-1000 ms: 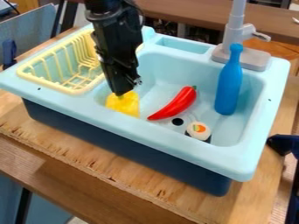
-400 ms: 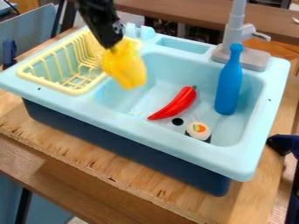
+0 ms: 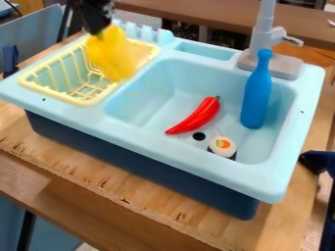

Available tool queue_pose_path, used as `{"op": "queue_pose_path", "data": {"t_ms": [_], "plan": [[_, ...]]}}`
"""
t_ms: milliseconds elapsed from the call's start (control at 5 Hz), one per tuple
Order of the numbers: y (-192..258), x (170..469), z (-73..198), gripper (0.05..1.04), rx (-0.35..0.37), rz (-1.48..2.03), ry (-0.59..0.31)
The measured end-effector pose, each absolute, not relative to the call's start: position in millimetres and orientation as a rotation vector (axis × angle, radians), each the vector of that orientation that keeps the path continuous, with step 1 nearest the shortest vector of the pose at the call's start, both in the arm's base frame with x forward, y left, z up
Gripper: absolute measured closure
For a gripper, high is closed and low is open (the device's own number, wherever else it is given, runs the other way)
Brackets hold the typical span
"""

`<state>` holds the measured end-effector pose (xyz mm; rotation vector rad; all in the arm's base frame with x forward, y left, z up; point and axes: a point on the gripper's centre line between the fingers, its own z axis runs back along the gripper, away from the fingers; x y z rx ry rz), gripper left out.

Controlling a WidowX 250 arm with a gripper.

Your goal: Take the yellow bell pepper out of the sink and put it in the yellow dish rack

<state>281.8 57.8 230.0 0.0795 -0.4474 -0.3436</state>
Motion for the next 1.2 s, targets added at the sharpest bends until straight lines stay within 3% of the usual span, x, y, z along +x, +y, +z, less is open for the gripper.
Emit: {"op": "queue_pose_path", "data": {"t_ms": [200,400,600,1200], "plan": [[81,283,241,1.016,0.206,-0.268,-0.367],[101,278,248,1.016,0.206,-0.192,-0.382],[109,275,246,1.016,0.196,-0.148,-0.374],[127,291,178,1.018,0.051,-0.104,-0.262]]}}
